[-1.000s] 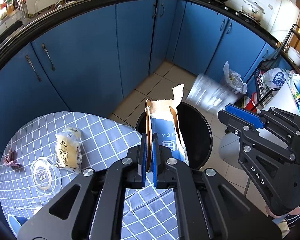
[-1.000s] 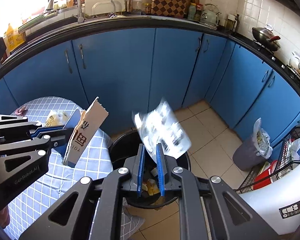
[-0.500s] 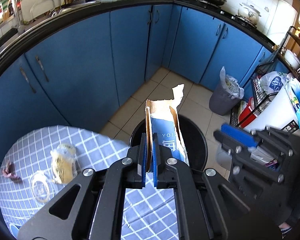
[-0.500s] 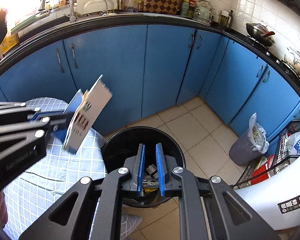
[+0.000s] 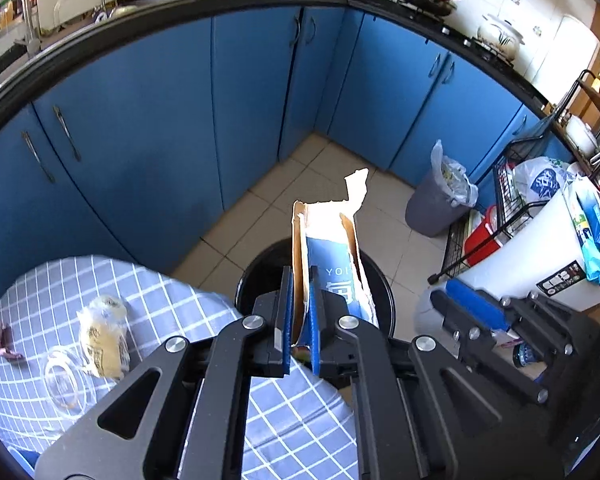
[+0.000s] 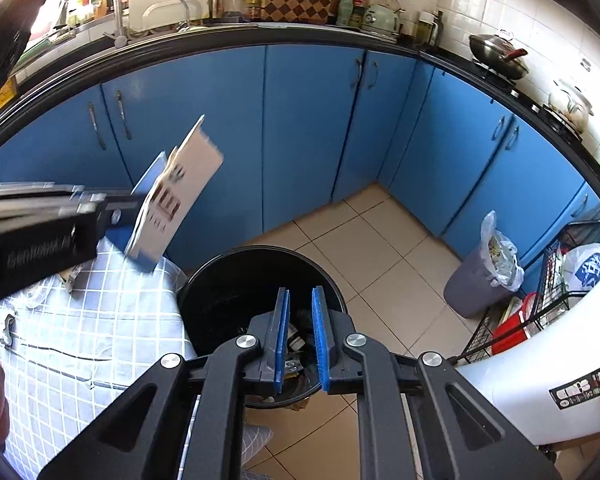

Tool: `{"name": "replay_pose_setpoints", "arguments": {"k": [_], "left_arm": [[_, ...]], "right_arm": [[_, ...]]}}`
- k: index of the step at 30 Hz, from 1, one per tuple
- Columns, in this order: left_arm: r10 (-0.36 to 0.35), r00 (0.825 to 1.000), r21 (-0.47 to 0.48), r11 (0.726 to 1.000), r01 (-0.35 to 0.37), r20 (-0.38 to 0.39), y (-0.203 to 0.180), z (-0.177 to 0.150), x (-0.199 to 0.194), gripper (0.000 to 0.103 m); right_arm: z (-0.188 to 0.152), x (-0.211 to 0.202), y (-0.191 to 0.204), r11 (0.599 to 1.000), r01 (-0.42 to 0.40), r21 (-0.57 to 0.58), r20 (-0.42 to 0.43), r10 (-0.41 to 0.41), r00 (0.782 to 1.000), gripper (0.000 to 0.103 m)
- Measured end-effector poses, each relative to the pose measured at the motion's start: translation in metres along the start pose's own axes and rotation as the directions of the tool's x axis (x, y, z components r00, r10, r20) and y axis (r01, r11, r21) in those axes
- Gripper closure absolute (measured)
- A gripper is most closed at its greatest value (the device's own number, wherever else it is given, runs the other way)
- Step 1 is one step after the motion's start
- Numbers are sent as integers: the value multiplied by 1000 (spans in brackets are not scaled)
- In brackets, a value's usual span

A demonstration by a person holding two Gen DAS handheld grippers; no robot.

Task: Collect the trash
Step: 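Carry the blister pack over the bin and open the right tool to drop it, then move both open tools back over the table toward the remaining items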

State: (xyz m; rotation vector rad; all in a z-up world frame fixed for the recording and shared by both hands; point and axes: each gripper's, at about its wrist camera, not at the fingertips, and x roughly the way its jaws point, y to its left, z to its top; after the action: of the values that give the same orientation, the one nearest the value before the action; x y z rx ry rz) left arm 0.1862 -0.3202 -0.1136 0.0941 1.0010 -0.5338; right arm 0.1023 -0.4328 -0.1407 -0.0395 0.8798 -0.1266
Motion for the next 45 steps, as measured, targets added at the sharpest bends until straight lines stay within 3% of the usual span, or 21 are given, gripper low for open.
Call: {"name": "replay_pose_setpoints", "arguments": {"k": [2,5,6,7,10,21,24,29,31,32,33,35,39,45], "left_arm": [[1,1000,-11,1000,-1,-13,2,-4,1,92],[1,1000,-26,1000,-2,-13,5,-5,1,78],[5,1000,-26,1000,-5,-8,5,-5,0,49],[13,1000,-26,1000,-13,4,5,-4,-2,6],[30,992,-18,999,-28,127,3,-3,-22,4],[81,993,-48,996,-77,84,19,-14,-26,4],[97,992,-64,994,-92,79,28,-20,-31,4],[117,990,-88,990,-111,72,43,-32,-44,4],[125,990,-97,988,-118,72,49,-37,-50,4],[129,989,-102,987,-122,71,53,-41,-54,4],[135,988,-106,986,-127,71,57,-44,-57,4],[145,987,-119,983,-136,71,65,-50,-65,4],[169,983,-152,976,-158,65,84,-66,-81,4],[212,976,-197,960,-197,54,114,-91,-106,4]], "right_arm": [[-1,0,0,1000,5,3,-4,-5,1000,91],[-2,-1,2,1000,12,-2,-2,-12,1000,91],[-2,-1,3,1000,12,-3,-2,-12,1000,91],[-2,-1,4,1000,12,-5,-1,-12,1000,91],[-2,-2,4,1000,8,-6,1,-8,1000,91],[0,-7,12,1000,1,-24,3,-1,1000,90],[2,-6,17,998,-59,-23,-17,59,998,90],[4,-4,38,997,-62,-46,-40,60,997,90],[4,-6,51,996,-50,-73,-36,47,998,81],[4,-7,56,995,-48,-82,-30,46,998,67],[4,-13,64,995,-34,-94,1,34,999,43],[4,-22,75,993,-16,-116,60,23,998,30],[8,-30,102,986,-42,-161,67,53,996,19],[10,-41,146,974,-111,-199,44,122,992,15]]}}
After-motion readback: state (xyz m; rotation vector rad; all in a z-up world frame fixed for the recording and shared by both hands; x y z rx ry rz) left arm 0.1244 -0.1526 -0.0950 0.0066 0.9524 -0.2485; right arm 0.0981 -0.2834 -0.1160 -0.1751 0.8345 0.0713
